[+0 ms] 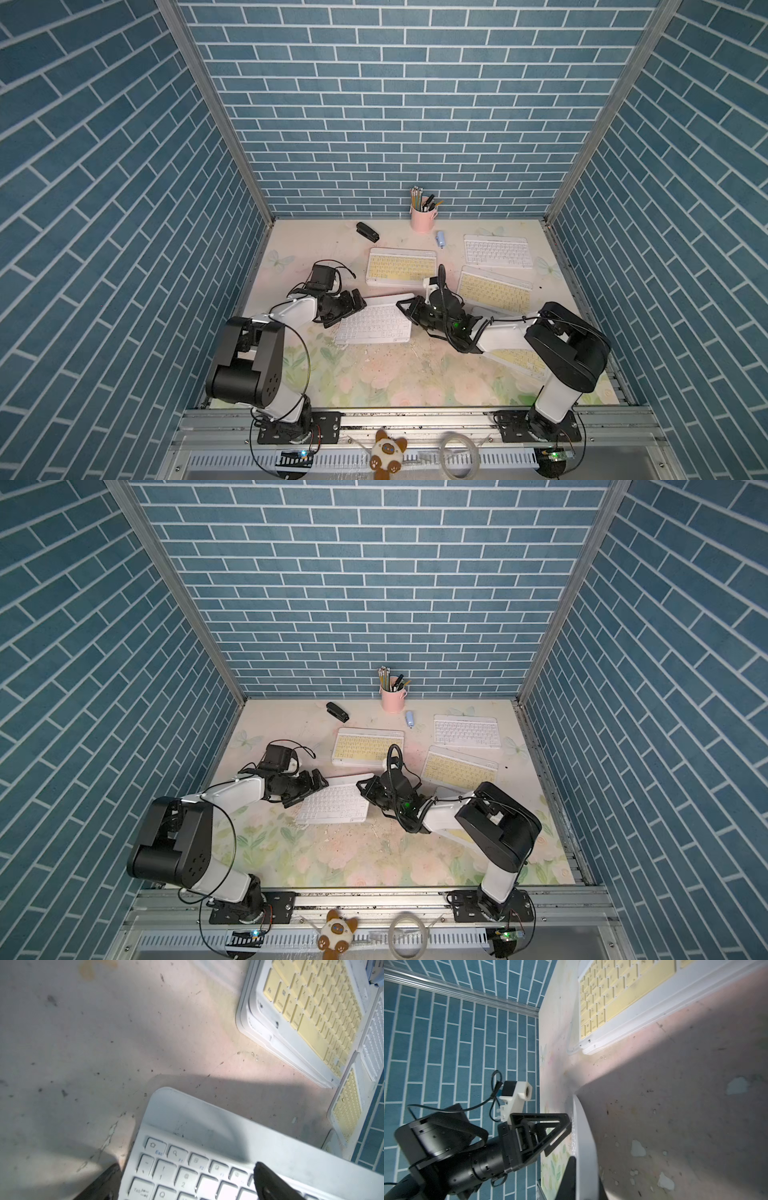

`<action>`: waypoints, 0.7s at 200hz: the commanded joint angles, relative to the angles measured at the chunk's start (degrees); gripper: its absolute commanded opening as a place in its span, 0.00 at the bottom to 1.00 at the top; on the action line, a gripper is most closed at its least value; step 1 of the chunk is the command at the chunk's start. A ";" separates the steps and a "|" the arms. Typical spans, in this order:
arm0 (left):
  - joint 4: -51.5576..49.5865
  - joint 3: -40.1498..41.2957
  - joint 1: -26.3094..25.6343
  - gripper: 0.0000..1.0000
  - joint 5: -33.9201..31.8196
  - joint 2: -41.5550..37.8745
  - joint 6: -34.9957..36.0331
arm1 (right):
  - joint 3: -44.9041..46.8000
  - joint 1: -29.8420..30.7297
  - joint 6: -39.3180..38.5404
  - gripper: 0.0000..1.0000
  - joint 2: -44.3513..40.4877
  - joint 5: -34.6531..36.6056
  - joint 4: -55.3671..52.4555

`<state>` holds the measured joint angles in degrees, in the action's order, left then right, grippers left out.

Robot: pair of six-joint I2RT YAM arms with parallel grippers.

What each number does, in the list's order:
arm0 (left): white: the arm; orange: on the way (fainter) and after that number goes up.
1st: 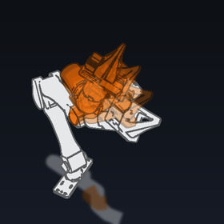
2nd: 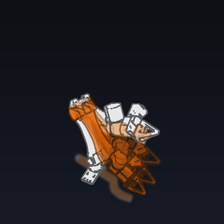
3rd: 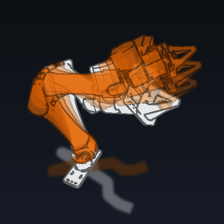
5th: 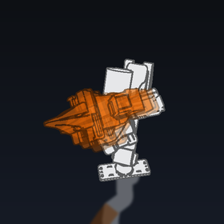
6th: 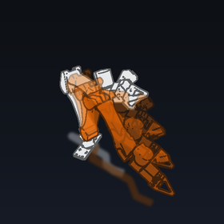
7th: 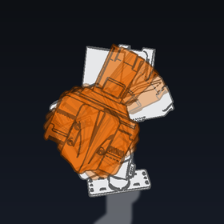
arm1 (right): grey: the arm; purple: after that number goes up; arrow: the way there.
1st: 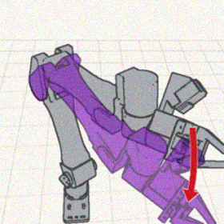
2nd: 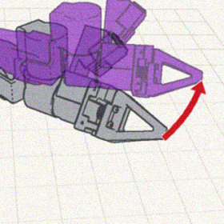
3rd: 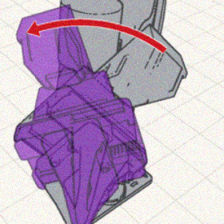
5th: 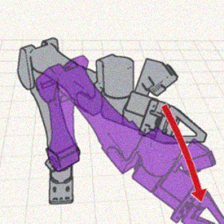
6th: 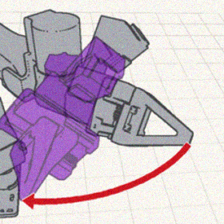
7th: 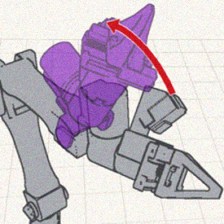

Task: Stack the numeric keypads
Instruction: Pick up the numeric keypad from the center of the board.

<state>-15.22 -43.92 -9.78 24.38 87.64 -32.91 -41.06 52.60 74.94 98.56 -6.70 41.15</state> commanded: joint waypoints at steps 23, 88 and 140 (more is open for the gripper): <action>2.71 0.16 -0.23 1.00 16.64 -3.89 -4.85 | 0.72 0.59 -3.86 0.01 -0.84 -2.38 -0.19; -1.46 -7.47 3.94 1.00 19.82 -9.11 -5.31 | 0.67 -1.79 -10.05 0.00 -6.22 -4.87 -4.31; -6.92 -17.52 7.91 1.00 22.81 -11.29 -4.01 | -1.04 -7.64 -17.42 0.00 -15.00 -7.12 -11.76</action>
<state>-18.39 -57.17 -3.36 44.69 77.54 -38.15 -40.51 48.16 63.22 88.73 -12.21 31.88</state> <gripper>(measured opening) 0.995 0.086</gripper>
